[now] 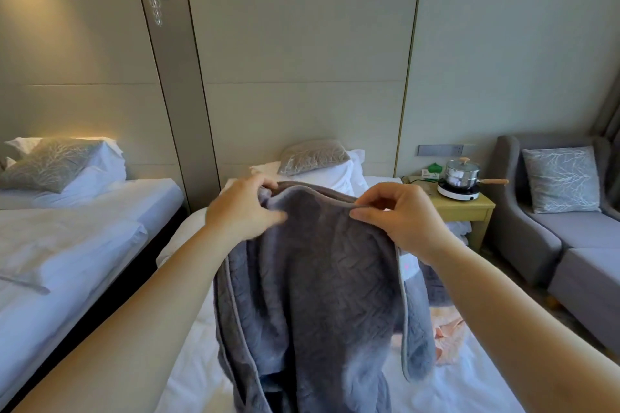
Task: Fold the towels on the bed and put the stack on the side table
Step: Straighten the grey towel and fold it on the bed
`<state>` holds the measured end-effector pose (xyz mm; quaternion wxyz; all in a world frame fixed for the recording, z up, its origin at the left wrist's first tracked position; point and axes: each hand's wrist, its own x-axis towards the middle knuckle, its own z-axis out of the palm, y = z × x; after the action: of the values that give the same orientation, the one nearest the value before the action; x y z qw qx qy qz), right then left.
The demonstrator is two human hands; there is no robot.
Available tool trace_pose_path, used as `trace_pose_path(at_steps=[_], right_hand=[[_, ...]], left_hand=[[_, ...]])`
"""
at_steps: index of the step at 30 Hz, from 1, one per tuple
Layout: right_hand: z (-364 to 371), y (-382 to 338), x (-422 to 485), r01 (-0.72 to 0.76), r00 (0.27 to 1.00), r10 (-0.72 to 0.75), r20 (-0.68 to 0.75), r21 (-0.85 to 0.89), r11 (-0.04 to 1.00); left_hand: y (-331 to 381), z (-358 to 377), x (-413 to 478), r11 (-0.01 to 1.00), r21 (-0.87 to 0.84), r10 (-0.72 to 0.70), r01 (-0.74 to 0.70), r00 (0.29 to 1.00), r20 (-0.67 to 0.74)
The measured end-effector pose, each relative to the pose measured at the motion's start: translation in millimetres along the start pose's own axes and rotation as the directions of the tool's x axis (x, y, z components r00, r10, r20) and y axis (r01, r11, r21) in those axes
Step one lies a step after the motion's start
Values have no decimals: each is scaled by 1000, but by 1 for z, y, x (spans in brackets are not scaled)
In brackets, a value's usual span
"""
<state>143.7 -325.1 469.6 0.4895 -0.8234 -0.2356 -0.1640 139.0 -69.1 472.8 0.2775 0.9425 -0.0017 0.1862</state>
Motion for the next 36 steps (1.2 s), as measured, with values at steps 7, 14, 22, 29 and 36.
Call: trace_pose_path(at_steps=[7,14,22,29,36], right_hand=[[11,-9,-4,51,972,-64,228,63,997],[1,3,-14,7,976,-4,216,-14,1000],[-4,29,-32,-109,929,186,320,-245,963],[10,29,-37,-27,898,152,413,-292,956],[17,38,-33,-139,898,246,366,-293,946]], left_hand=[[39,26,-15,874,-405,438,-268,794,421],[35,42,-6,901,-341,367,-267,890,271],[23,26,7,916,-328,219,-231,973,-73],[18,22,5,876,-440,189,-199,980,-69],[7,21,7,898,-393,146,-196,977,-155]])
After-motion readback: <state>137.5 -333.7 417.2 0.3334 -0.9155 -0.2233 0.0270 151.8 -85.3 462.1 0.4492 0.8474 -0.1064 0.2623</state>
